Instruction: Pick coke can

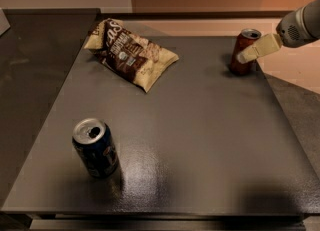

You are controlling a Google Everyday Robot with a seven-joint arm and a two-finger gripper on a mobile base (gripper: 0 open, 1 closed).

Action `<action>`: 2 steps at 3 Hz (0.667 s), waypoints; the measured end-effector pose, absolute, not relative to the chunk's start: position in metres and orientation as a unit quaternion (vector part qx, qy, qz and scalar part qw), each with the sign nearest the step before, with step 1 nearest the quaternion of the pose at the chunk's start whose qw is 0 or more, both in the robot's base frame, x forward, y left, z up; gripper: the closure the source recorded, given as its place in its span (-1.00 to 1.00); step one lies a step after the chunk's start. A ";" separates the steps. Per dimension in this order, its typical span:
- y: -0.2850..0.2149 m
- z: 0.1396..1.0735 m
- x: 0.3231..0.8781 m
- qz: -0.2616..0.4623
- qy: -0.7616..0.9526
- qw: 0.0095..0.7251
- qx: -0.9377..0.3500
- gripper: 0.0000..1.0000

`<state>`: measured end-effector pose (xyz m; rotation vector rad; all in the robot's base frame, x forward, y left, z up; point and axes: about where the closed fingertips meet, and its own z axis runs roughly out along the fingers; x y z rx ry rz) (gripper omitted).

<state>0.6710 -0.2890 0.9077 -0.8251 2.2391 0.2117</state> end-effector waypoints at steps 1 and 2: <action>-0.287 0.904 0.682 0.095 0.869 0.370 -0.315 -1.00; -0.281 0.903 0.687 0.111 0.865 0.374 -0.315 -0.67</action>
Offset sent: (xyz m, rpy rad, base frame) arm 0.0208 0.0099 0.0003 0.0987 -0.0124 0.0226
